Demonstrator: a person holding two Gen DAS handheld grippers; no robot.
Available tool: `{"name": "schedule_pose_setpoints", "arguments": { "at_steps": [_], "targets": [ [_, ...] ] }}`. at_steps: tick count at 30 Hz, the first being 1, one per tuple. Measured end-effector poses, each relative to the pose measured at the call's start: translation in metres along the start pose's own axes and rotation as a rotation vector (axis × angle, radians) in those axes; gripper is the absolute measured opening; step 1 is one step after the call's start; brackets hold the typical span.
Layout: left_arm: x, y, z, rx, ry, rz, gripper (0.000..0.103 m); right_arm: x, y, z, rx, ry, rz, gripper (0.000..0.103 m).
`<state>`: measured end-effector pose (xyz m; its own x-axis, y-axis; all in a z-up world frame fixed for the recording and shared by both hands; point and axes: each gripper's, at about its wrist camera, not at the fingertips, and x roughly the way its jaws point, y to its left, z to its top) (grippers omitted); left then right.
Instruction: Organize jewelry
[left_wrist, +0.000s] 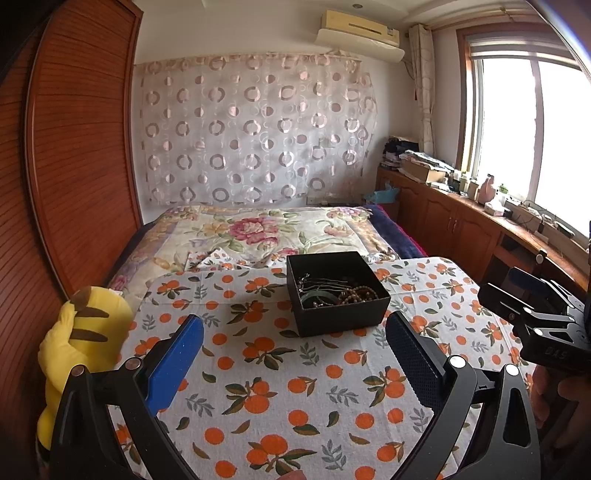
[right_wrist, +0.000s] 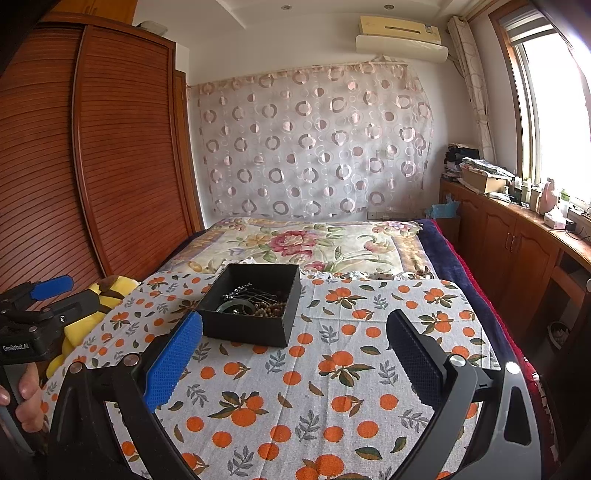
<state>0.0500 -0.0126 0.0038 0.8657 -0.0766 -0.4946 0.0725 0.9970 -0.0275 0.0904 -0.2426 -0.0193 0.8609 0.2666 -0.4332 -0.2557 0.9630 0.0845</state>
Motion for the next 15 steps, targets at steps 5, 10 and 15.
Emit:
{"name": "schedule_pose_setpoints", "arguments": {
  "at_steps": [5, 10, 15],
  "targets": [
    [0.0, 0.0006, -0.001, 0.001, 0.0, 0.002, 0.095, -0.0003, 0.0002, 0.0003, 0.001, -0.001, -0.001, 0.101],
    [-0.0006, 0.0007, 0.0002, 0.0, -0.002, 0.001, 0.095, -0.0003, 0.0, 0.0002, 0.0, 0.0, 0.0, 0.101],
    [-0.0007, 0.0004, 0.0004, 0.001, -0.003, 0.0, 0.095, -0.0003, -0.0001, 0.0, 0.001, -0.002, 0.0, 0.101]
  ]
}}
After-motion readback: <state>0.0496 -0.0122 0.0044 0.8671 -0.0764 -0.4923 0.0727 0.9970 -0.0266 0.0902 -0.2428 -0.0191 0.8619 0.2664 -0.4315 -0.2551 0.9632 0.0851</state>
